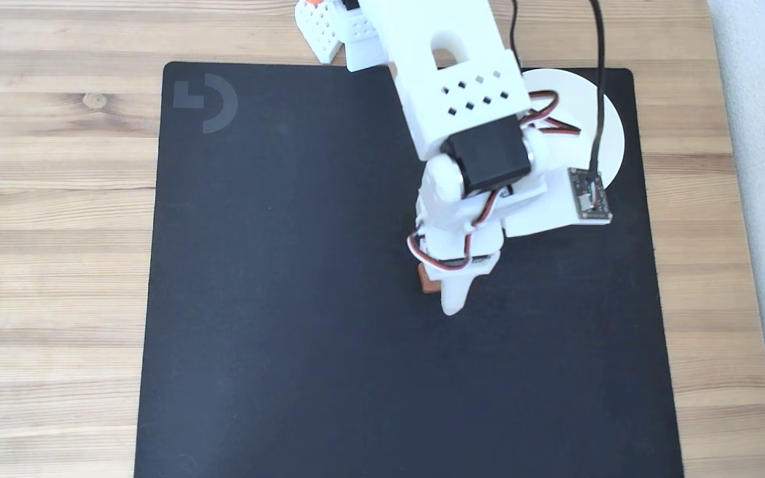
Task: Pick up the toy and place it on the plate
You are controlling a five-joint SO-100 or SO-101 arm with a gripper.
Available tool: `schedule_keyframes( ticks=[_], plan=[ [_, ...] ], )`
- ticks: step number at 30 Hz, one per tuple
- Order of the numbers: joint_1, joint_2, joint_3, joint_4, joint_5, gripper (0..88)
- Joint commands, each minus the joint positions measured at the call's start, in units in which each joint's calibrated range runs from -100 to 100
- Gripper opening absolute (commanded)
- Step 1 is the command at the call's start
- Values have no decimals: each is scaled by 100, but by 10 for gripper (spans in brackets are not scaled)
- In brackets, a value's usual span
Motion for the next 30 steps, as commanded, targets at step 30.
schedule_keyframes(
  ticks=[30],
  plan=[
    [100, 1548, -72, -869, 35, 334]
  ],
)
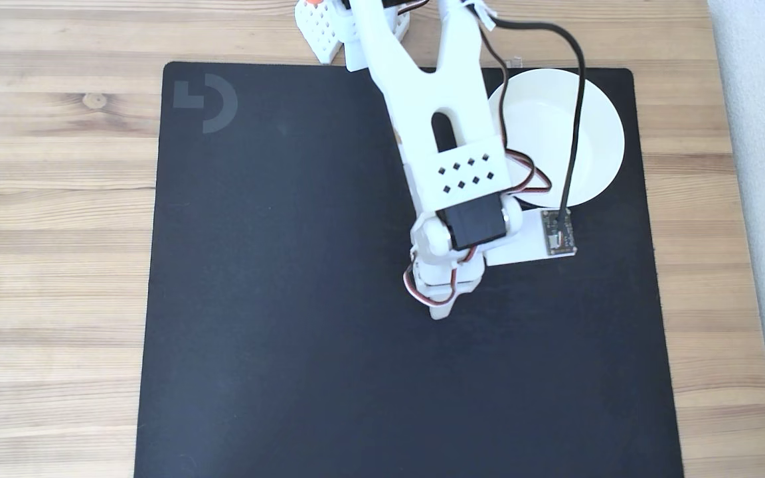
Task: Pick up the toy and place it on the plate
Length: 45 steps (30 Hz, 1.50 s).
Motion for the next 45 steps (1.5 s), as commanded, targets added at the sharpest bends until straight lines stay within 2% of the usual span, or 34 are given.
schedule_keyframes(
  ticks=[1, 7, 10, 13, 25, 35, 45],
  plan=[
    [25, 83, -34, -109, 29, 334],
    [-8, 91, -34, -84, 24, 320],
    [-8, 91, -43, -109, -7, 194],
    [-8, 66, -61, -109, -18, 19],
    [-33, -76, -133, -41, -23, 22],
    [-284, -2101, -205, 162, -18, 22],
    [-1380, -3744, -223, -846, -23, 22]
  ],
)
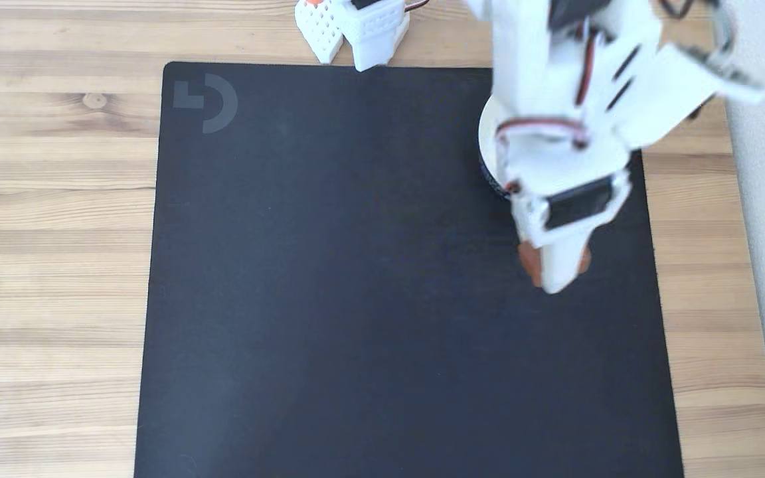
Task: Pick up the toy and place it on the plate
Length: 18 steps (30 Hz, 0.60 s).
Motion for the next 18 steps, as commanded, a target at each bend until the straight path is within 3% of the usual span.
schedule_keyframes(
  ticks=[1, 5, 18],
  plan=[
    [-716, -763, -111, -720, -43, 22],
    [-1460, -796, 276, -1584, -49, 22],
    [-2146, -2447, 3431, -2854, -419, 22]
  ],
)
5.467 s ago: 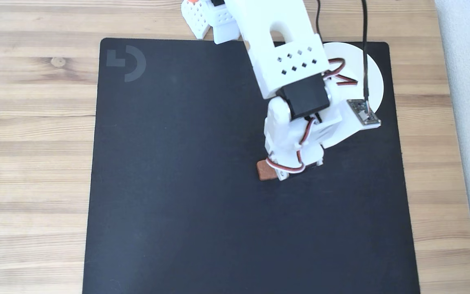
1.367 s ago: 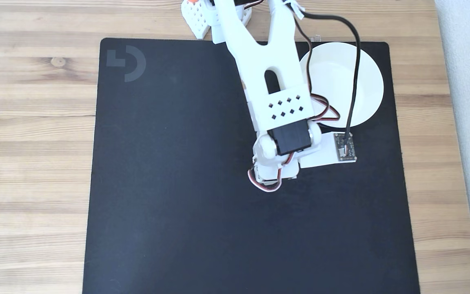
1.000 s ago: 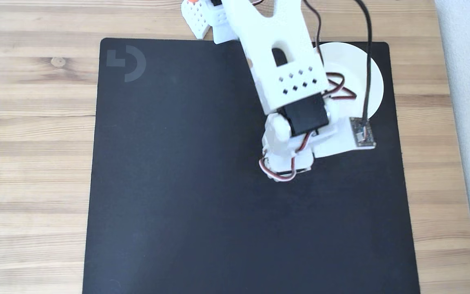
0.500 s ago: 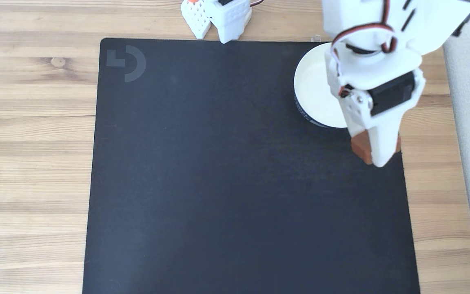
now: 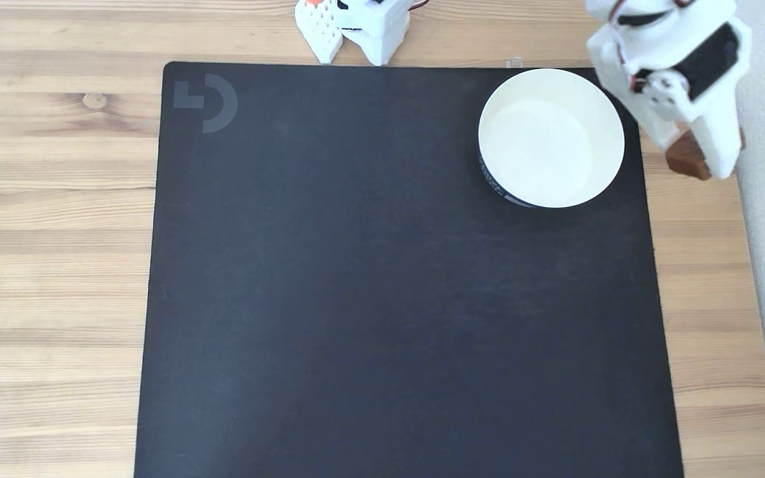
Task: Pick up the toy and place it on the plate
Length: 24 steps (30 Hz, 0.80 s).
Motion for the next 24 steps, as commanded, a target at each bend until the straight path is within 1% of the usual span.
schedule_keyframes(
  ticks=[1, 2, 5, 6, 10, 12, 16, 24],
  plan=[
    [-57, -1073, 965, -270, -147, 22],
    [-57, -1474, 1460, -270, -157, 22],
    [-65, -2024, 2208, -270, -157, 22],
    [-74, -2416, 2740, -270, -157, 22],
    [-149, -3174, 3714, -279, -178, 22],
    [-157, -3825, 4597, -457, -340, 22],
    [-166, -4308, 5606, -694, -486, 22],
    [-182, -4291, 6174, -694, -549, 23]
  ],
)
